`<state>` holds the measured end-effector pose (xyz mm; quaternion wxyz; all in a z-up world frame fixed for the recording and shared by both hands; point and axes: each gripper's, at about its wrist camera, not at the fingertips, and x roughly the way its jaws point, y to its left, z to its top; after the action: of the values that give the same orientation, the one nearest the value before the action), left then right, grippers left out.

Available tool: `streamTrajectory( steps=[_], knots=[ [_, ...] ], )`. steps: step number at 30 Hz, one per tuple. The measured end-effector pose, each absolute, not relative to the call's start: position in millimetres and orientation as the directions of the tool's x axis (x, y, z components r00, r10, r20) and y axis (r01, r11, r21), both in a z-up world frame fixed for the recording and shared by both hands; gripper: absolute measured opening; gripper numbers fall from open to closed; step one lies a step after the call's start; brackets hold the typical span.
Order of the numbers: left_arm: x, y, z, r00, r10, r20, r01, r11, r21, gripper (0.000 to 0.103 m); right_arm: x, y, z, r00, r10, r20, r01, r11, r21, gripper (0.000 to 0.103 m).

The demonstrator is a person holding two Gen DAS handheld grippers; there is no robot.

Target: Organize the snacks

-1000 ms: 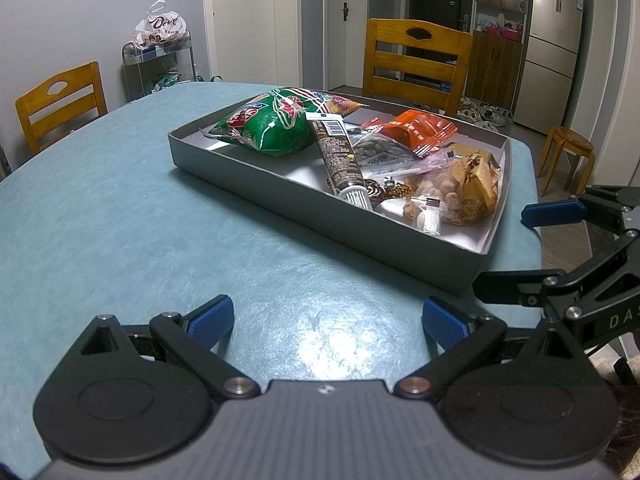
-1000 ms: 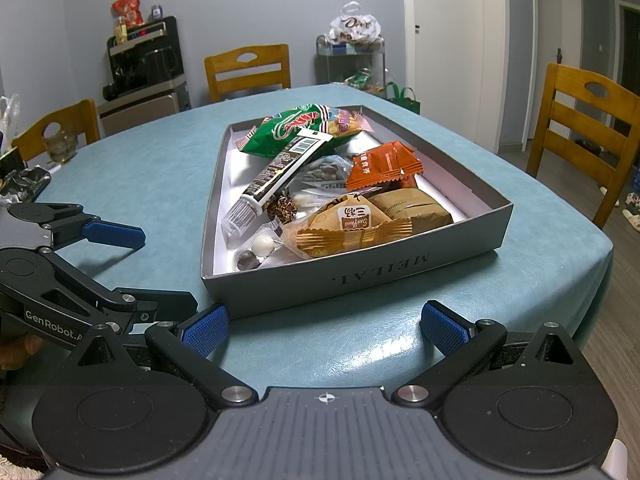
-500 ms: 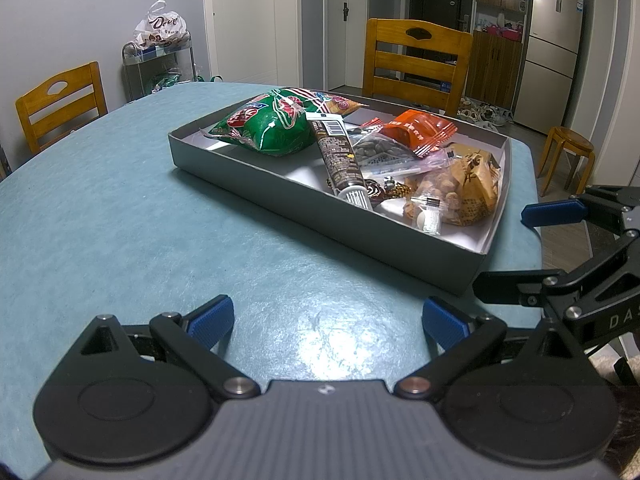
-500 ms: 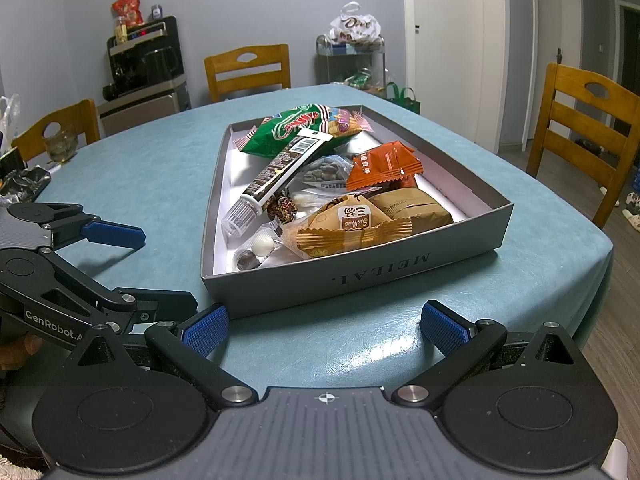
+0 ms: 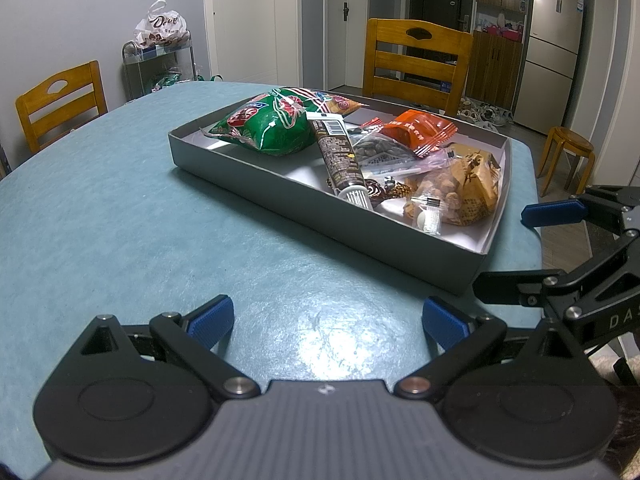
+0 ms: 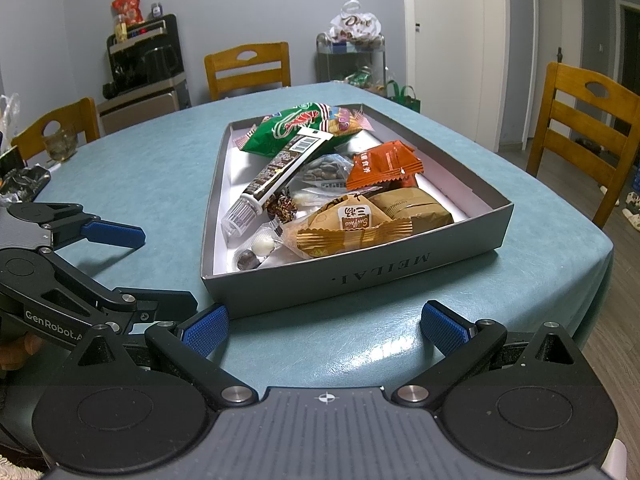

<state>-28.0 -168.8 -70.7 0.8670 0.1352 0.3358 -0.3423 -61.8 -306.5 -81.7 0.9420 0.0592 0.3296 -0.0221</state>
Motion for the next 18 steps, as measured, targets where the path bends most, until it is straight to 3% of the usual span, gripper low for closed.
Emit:
streamTrajectory(
  steps=[18],
  knots=[
    [-27.7, -168.9, -70.9, 0.545, -0.5, -0.673, 0.683, 0.731, 0.01, 0.102, -61.3, -305.7, -82.4, 0.781, -0.004, -0.624, 0.081, 0.992, 0.095, 0.103]
  ],
)
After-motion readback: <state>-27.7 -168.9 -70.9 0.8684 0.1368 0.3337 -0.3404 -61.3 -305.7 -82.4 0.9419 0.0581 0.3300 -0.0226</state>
